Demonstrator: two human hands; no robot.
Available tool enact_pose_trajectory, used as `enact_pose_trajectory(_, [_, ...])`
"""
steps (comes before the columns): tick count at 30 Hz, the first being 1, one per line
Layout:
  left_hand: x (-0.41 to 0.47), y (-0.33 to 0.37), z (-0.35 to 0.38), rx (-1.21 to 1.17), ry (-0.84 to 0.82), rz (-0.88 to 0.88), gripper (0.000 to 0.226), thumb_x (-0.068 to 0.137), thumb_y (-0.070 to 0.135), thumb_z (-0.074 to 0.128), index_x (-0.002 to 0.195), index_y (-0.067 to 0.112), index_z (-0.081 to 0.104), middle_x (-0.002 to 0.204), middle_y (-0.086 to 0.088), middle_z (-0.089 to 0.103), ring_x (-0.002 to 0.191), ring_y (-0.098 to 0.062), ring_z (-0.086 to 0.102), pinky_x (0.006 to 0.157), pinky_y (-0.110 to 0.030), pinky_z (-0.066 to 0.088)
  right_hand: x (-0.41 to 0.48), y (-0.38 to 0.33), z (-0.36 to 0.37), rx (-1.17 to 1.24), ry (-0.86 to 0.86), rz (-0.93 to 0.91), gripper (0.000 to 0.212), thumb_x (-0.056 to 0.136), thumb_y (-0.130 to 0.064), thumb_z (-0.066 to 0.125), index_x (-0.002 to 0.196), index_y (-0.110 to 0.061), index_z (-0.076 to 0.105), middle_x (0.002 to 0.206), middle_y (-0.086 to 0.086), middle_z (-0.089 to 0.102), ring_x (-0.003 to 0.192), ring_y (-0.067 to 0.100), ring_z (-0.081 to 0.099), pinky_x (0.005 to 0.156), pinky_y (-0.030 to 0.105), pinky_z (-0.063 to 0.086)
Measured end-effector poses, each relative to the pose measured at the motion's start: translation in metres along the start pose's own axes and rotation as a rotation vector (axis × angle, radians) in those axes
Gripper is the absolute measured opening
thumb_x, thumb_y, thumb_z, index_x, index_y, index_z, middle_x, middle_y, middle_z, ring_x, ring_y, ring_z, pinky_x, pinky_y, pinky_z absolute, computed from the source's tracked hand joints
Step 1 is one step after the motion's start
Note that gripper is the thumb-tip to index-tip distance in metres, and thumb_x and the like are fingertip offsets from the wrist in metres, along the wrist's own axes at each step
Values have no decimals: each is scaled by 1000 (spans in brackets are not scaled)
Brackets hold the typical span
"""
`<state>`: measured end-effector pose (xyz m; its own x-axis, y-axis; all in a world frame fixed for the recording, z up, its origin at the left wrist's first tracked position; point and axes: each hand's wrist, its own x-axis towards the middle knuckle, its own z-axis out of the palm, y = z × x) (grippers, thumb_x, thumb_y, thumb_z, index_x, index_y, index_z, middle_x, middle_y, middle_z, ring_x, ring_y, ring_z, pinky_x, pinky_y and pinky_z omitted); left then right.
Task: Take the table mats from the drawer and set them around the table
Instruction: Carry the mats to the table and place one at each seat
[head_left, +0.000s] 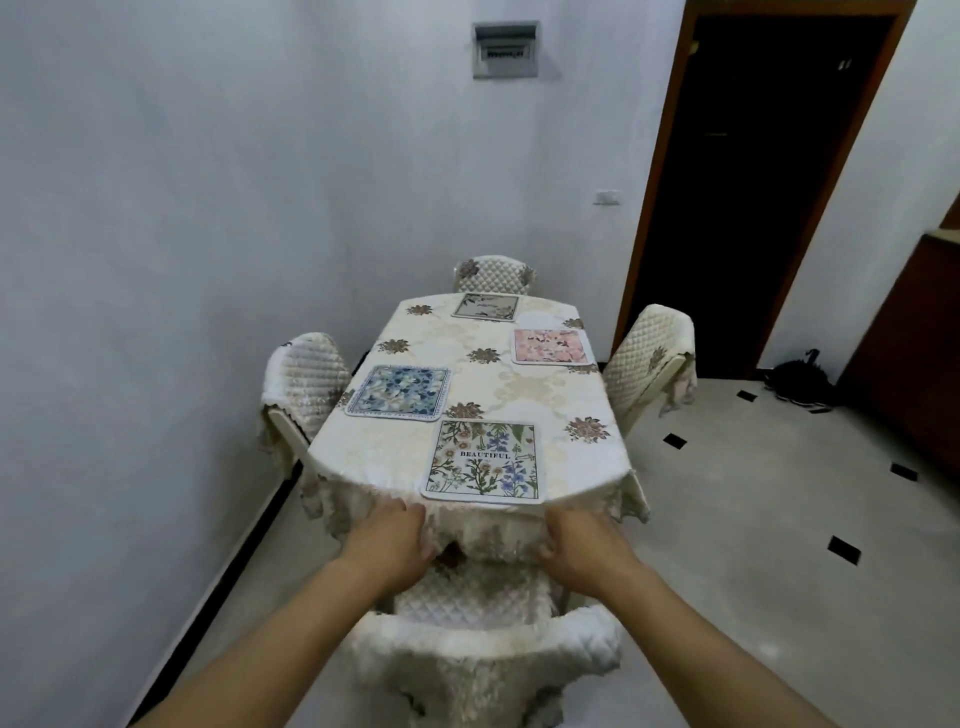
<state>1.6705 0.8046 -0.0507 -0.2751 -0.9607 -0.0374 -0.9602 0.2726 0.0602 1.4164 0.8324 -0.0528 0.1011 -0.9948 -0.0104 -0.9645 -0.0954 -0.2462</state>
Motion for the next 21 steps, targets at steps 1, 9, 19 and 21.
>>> enact_pose_trajectory(1, [-4, 9, 0, -6, -2, -9, 32, 88, 41, 47, 109, 16, 52, 113, -11, 59, 106, -31, 53, 83, -41, 44, -6, 5, -3, 6, -10, -13, 11, 79, -31, 53, 80, -25, 44, 71, -1, 49, 65, 22, 49, 49, 30, 35])
enact_pose_trajectory(9, [-30, 73, 6, -2, -4, 34, 30, 89, 45, 48, 103, 19, 51, 105, -8, 59, 95, -28, 55, 78, -41, 43, -51, 44, -17, -9, 7, -34, 27, 74, -30, 50, 60, -25, 27, 60, -2, 38, 58, 24, 38, 48, 30, 27])
enact_pose_trajectory(19, [5, 198, -2, -25, 10, 454, 36, 91, 44, 48, 117, 19, 53, 117, -8, 62, 103, -27, 59, 80, -36, 46, -138, 135, -42, -44, 73, 403, 17, 83, -36, 49, 83, -19, 48, 94, 11, 61, 86, 34, 60, 69, 33, 40])
enact_pose_trajectory(21, [18, 232, 1, -30, -1, 564, 39, 90, 45, 47, 117, 18, 54, 117, -11, 63, 102, -29, 60, 80, -37, 48, -167, 158, -51, -44, 96, 524, 19, 83, -37, 49, 87, -18, 47, 97, 11, 60, 87, 33, 59, 72, 34, 42])
